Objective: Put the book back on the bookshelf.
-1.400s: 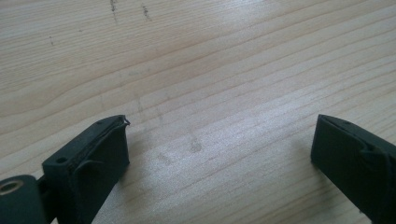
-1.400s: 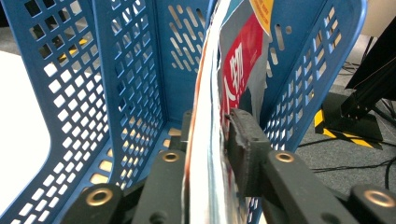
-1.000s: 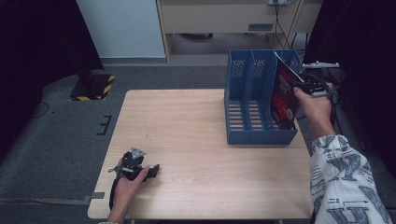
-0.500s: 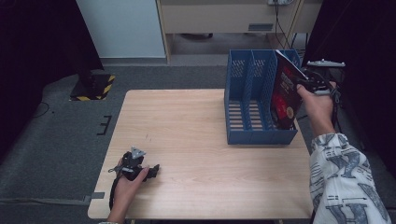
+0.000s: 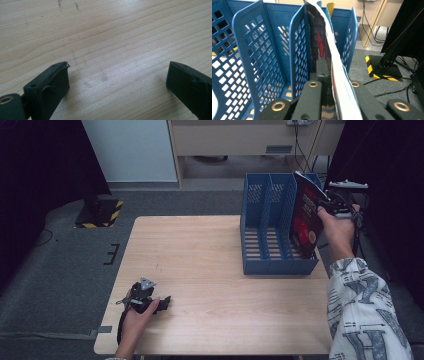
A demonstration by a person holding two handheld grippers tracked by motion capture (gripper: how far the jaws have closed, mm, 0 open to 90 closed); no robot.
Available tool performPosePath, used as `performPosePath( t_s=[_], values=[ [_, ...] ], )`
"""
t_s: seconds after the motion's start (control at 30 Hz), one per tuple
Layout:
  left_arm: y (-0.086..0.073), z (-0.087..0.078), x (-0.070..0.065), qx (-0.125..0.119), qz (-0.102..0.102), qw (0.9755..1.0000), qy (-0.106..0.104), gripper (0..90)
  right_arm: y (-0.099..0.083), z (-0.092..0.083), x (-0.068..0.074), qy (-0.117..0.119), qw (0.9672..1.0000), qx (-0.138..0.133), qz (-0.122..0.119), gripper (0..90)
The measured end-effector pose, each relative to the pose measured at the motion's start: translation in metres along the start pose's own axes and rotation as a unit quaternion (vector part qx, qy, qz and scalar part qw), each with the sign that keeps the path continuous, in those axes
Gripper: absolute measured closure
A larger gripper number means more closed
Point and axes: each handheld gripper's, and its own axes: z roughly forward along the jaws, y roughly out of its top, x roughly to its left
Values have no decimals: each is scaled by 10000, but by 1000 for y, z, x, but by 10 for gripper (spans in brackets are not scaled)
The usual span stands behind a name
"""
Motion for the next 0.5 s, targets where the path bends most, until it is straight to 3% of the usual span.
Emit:
performPosePath(
  t_s=[0.27,0.5],
  values=[
    [0,0,0,-1,3,10000,-3,38,-5,3,1,-67,10000,-47,32,872],
    [0,0,0,19,28,10000,-1,38,-10,5,9,-42,9997,-65,-234,870]
  ],
)
